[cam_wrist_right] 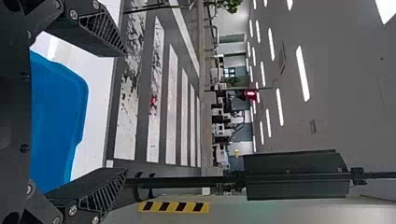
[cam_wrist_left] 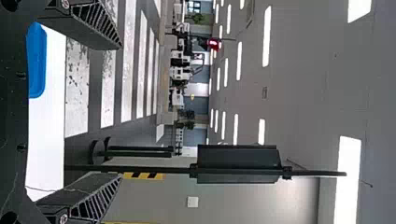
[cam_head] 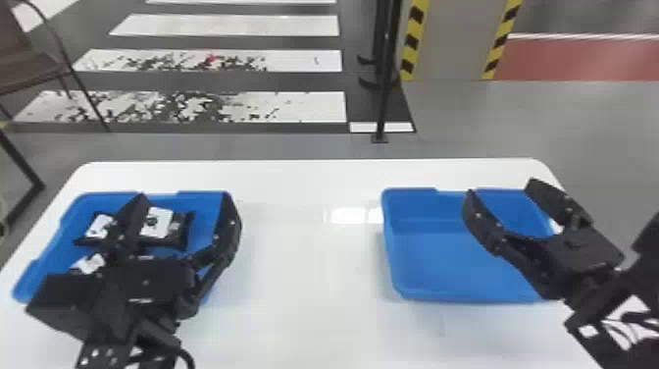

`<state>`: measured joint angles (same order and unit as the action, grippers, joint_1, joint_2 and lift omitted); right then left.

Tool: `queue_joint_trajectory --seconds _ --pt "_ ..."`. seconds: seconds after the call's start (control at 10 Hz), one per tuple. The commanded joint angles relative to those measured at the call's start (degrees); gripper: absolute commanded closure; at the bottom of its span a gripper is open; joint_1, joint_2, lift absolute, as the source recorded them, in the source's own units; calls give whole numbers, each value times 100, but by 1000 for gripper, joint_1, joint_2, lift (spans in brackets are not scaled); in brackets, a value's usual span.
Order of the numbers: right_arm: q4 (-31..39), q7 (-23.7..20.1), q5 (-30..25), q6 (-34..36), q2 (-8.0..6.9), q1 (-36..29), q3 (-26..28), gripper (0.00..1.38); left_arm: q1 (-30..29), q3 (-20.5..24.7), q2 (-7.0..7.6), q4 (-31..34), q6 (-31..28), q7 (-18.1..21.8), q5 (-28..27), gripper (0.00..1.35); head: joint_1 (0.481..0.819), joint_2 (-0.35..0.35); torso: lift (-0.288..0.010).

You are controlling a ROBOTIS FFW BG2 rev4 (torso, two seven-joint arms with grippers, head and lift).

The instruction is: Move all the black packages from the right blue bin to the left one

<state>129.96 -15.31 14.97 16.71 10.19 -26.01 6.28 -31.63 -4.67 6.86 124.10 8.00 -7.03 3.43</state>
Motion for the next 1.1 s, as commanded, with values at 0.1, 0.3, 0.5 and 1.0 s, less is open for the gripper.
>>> queue_joint_trajectory --seconds 0.1,0.3,0.5,1.0 --pt "-10 -7 11 -12 0 0 0 156 13 -13 9 0 2 0 11 70 695 -2 -154" --pt "4 -7 11 -40 0 0 0 156 13 -13 9 0 16 0 -1 73 695 -2 -154" --pt "-10 -7 11 -54 0 0 0 157 13 -13 9 0 30 0 11 75 695 -2 -154" --pt "-38 -7 23 -68 9 42 -23 159 42 -13 9 0 16 0 22 82 695 -1 -154"
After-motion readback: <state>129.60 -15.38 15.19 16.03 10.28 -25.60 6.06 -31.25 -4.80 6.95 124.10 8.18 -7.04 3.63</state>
